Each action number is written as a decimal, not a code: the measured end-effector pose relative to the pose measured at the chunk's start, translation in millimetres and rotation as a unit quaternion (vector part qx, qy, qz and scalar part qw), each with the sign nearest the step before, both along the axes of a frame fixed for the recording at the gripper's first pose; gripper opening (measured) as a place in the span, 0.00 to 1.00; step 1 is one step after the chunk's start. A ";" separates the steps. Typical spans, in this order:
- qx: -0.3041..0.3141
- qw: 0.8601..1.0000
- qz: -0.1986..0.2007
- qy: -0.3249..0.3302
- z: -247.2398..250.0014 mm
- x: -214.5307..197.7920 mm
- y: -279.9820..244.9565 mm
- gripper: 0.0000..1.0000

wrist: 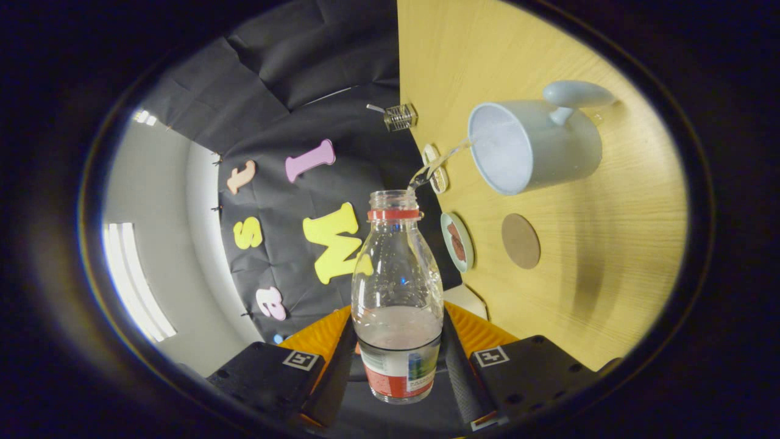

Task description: Take the bottle from table, then pour the juice into the cup, finally place the bottle on the coaster

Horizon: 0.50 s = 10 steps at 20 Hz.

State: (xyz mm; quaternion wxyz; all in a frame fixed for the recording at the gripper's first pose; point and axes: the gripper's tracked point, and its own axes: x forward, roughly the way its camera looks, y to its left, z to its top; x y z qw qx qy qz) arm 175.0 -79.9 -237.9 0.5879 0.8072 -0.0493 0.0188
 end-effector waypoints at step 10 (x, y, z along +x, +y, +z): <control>0.034 0.999 -0.004 -0.025 18.8 -1.5 4.1 0.77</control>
